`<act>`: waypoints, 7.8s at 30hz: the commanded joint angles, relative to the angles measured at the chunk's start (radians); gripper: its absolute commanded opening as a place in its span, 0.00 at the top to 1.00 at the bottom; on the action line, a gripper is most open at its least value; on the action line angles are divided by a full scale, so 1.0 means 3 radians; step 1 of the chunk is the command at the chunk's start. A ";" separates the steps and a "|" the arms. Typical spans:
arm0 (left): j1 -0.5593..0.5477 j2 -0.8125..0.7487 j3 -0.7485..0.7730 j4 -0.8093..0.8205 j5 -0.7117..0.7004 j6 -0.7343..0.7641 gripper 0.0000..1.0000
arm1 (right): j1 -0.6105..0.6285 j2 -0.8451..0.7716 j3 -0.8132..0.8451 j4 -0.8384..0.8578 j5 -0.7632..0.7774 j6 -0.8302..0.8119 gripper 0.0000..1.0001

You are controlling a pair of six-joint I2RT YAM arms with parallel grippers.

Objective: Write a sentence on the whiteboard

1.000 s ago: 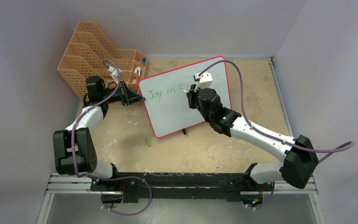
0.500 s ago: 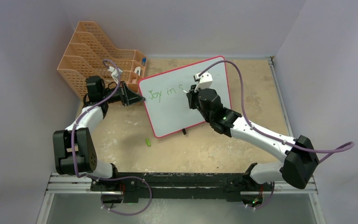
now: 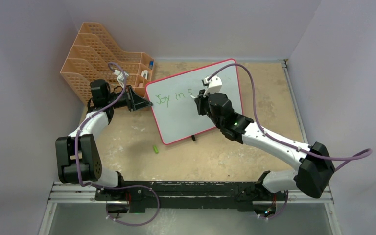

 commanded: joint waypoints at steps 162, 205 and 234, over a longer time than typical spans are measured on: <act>-0.0043 -0.0103 0.0110 -0.0054 -0.0030 0.0133 1.00 | -0.0060 -0.0059 0.0027 0.0201 0.0217 0.0062 1.00; -0.0043 -0.0113 0.0108 -0.0049 -0.0033 0.0133 1.00 | -0.0060 -0.0036 -0.0055 -0.0088 0.0118 0.0148 1.00; -0.0039 -0.0118 0.0105 -0.0062 -0.0052 0.0143 1.00 | -0.0060 -0.0277 -0.0060 0.0172 0.0308 0.0056 1.00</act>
